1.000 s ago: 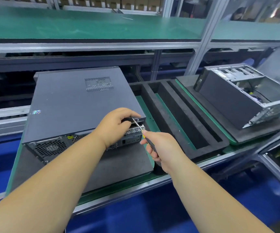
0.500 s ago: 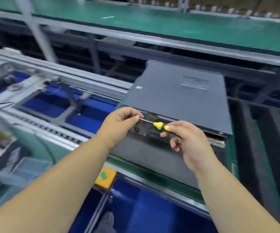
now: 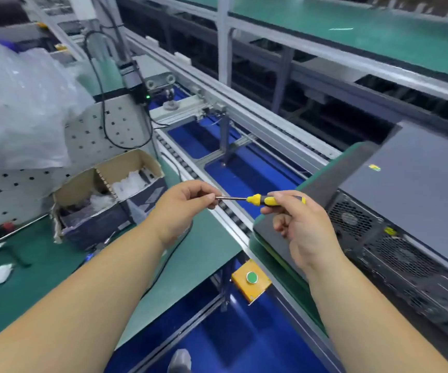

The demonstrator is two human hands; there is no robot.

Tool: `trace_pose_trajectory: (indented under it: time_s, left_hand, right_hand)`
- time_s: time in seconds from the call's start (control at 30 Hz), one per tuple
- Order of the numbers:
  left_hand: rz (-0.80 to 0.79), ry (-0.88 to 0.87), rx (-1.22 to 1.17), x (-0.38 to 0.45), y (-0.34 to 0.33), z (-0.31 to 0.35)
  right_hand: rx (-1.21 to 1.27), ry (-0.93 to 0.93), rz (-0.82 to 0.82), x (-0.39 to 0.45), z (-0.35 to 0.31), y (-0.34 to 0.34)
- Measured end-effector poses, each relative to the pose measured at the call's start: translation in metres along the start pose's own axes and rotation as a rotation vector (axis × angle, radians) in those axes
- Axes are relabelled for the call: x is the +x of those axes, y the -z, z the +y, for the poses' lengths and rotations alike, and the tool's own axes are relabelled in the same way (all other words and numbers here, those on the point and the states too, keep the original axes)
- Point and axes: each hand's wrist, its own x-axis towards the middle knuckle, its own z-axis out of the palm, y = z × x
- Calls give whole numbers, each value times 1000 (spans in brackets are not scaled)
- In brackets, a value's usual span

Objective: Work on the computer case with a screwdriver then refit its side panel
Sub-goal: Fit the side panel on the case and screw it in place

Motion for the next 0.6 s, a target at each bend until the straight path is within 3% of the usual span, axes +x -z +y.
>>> trace_pose_trajectory:
  time_s: [0.27, 0.43, 0.6]
  left_hand:
    - [115, 90, 3, 9, 71, -36]
    - [149, 132, 1, 34, 98, -59]
    - [152, 177, 3, 57, 122, -81]
  right_hand:
    - [-87, -72, -100, 34, 24, -63]
    - [-160, -64, -26, 56, 33, -84]
    - [-613, -18, -19, 78, 53, -102]
